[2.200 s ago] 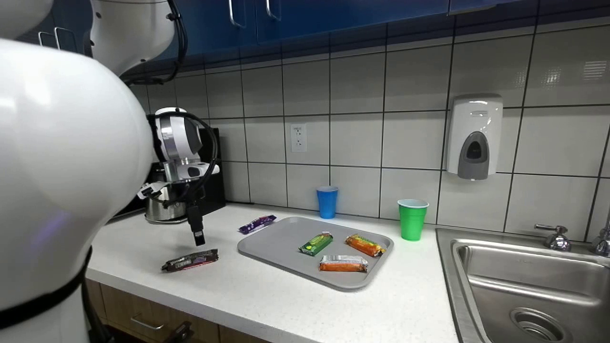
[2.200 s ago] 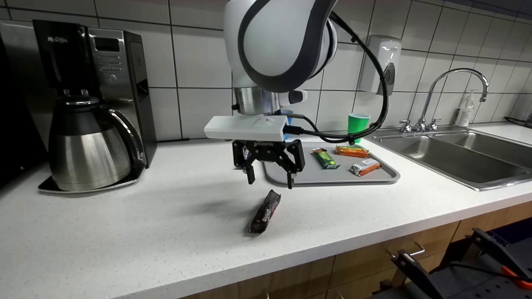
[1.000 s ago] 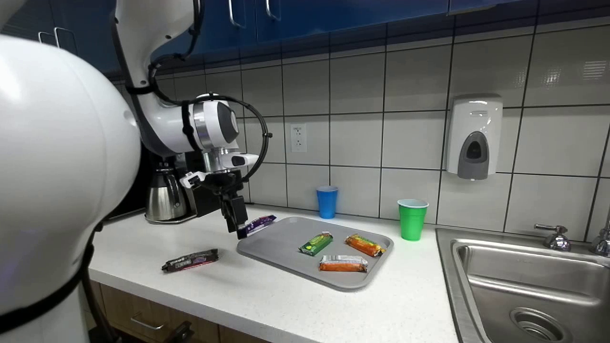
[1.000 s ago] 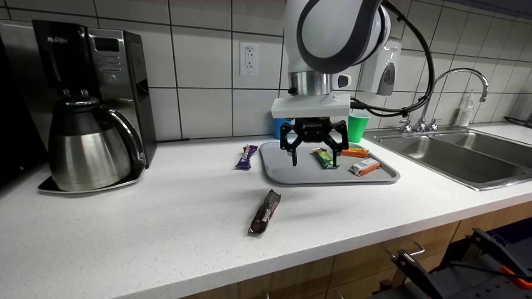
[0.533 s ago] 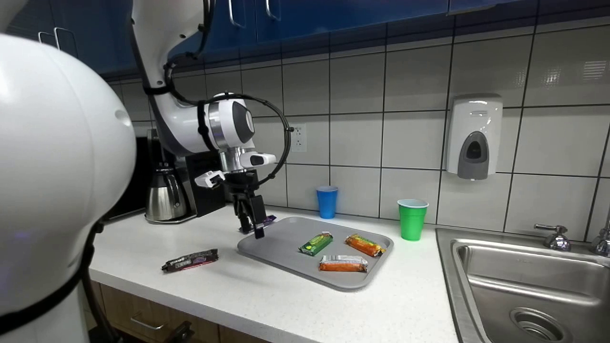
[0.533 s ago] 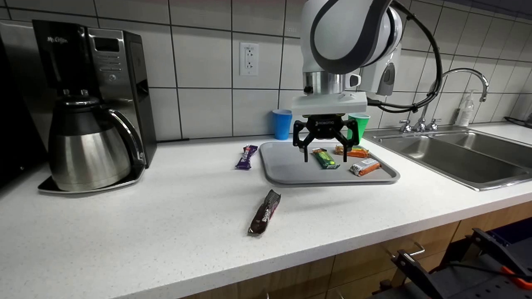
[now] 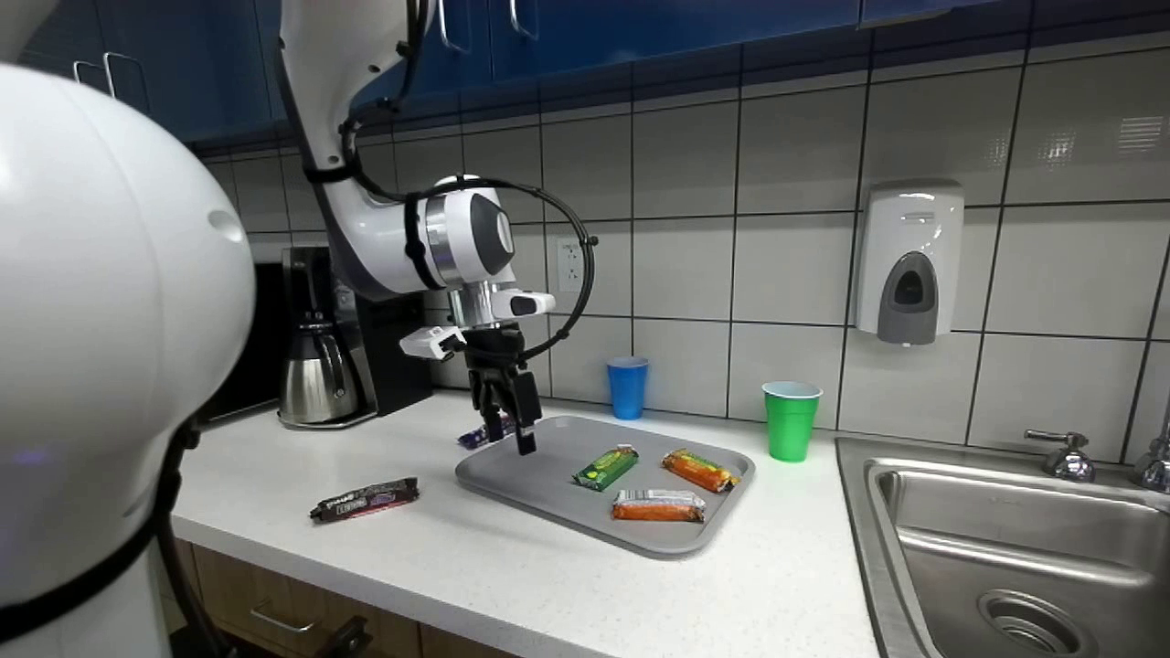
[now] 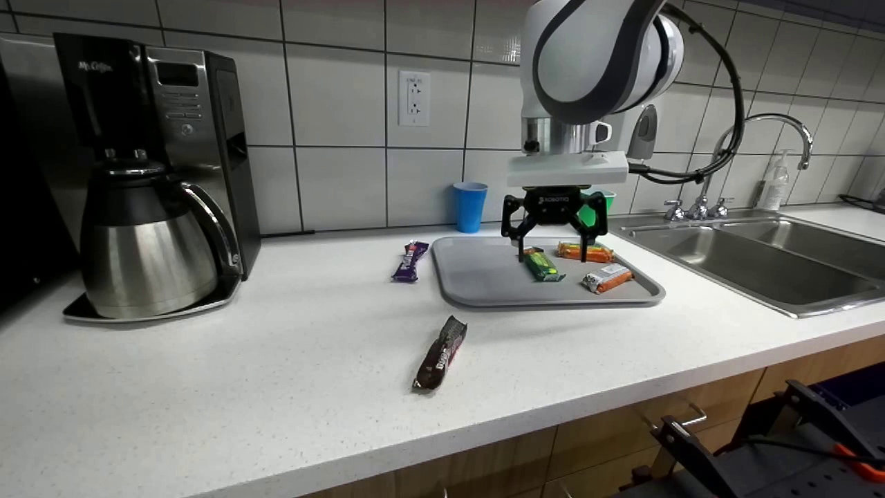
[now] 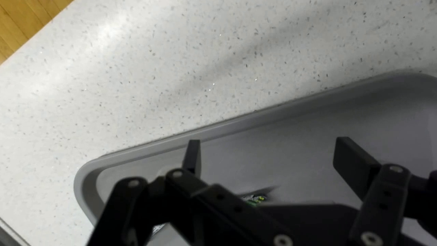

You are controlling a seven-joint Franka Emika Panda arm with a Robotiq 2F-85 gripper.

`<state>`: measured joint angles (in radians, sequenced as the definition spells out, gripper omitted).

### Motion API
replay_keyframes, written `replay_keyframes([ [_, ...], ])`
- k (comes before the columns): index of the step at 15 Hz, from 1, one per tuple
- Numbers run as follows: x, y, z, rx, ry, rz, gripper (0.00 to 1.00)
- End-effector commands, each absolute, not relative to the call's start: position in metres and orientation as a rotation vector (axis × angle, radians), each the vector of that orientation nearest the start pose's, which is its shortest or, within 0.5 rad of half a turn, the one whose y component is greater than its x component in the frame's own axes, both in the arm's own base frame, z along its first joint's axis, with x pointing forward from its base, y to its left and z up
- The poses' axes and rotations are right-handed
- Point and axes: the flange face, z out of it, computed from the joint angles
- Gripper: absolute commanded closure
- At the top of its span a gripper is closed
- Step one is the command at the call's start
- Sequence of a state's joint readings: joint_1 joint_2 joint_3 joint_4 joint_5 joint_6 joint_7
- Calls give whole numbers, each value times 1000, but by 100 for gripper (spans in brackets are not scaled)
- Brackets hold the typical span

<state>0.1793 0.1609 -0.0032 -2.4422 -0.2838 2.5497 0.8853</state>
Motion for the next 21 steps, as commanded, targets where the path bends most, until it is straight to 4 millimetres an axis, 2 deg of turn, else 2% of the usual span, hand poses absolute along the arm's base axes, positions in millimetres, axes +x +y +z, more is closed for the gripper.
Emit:
replay_keyframes([
  [1,488,75,233,-3216,722,-92,0],
  [21,565,19,199,-3203,885,-139,0],
])
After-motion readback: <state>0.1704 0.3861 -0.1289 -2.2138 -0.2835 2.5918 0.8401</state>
